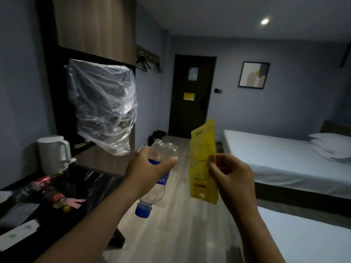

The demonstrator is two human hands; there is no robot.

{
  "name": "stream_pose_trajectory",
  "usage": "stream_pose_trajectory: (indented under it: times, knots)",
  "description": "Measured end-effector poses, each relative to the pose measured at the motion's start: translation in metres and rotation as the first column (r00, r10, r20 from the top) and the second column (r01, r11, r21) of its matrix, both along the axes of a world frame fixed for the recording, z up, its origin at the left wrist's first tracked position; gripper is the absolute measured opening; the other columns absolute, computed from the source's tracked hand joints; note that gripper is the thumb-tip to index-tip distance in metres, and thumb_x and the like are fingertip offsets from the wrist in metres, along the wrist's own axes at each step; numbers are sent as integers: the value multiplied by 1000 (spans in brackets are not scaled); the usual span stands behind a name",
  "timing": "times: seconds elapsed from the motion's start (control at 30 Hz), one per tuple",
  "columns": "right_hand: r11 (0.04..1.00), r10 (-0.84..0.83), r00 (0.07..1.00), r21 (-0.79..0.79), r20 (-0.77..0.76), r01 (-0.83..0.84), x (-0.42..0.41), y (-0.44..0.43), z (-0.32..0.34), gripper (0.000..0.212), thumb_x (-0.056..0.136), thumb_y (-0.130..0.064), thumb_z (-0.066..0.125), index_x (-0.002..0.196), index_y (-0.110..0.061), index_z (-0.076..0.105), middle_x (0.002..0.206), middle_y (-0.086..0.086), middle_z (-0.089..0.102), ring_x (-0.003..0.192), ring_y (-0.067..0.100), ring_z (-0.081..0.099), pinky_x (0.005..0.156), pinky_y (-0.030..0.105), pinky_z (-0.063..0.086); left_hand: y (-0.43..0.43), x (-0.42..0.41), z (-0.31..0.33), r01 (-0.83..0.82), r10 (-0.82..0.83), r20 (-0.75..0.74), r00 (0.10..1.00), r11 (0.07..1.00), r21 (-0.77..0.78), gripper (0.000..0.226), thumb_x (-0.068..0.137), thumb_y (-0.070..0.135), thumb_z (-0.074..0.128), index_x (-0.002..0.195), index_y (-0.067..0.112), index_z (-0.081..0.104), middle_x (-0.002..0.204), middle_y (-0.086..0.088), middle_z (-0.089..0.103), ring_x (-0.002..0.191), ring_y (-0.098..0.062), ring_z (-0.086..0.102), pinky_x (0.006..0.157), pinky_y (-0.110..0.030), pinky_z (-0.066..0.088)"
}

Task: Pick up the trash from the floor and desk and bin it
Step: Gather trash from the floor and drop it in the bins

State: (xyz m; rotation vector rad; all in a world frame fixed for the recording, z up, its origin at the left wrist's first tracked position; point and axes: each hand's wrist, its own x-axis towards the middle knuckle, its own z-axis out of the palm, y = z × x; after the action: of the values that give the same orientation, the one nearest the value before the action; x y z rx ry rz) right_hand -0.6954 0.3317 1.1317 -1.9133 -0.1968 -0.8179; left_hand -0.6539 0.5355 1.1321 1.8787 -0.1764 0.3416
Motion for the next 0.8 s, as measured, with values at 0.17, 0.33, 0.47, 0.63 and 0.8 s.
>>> stream_pose_trajectory:
  times: [0.17, 0.33, 0.47, 0.63, 0.8]
  knots:
    - [995, -91, 996, 36, 22, 91, -11, -73, -4, 14, 84, -23, 69, 91, -34, 64, 83, -15, 67, 75, -4, 66, 59, 11, 53, -76, 4, -3, 138, -139, -9, 990, 990, -13, 62, 53, 69, 68, 102, 33, 55, 97, 9, 66, 88, -8, 64, 71, -27, 52]
    - [990, -136, 990, 48, 36, 134, -13, -126, -11, 23, 84, -20, 68, 86, -42, 62, 80, -18, 67, 77, -3, 66, 59, 12, 53, -132, 13, -12, 187, -188, -35, 982, 982, -21, 73, 55, 67, 66, 112, 22, 57, 100, 2, 67, 91, -15, 66, 83, -39, 56]
    - [985, -160, 987, 60, 17, 159, 0, -154, -18, 19, 84, -20, 68, 89, -38, 66, 82, -14, 70, 78, 0, 67, 65, 19, 57, -162, 29, -18, 221, -223, -50, 974, 975, -32, 70, 58, 65, 66, 113, 22, 57, 101, 1, 67, 92, -15, 66, 84, -38, 56]
    - [981, -185, 983, 59, -7, 185, 39, -166, -31, 24, 83, -18, 69, 84, -42, 65, 80, -14, 71, 76, 2, 68, 65, 19, 56, -173, 69, -30, 222, -225, -78, 971, 974, -40, 75, 51, 69, 62, 110, 23, 56, 100, 4, 66, 90, -11, 64, 69, -23, 50]
    - [978, -200, 979, 43, -41, 202, 106, -157, -46, 23, 84, -19, 69, 84, -42, 65, 79, -16, 70, 76, -1, 67, 61, 13, 53, -167, 135, -44, 237, -242, -99, 965, 970, -53, 75, 50, 69, 62, 109, 24, 57, 99, 5, 66, 89, -11, 64, 67, -21, 49]
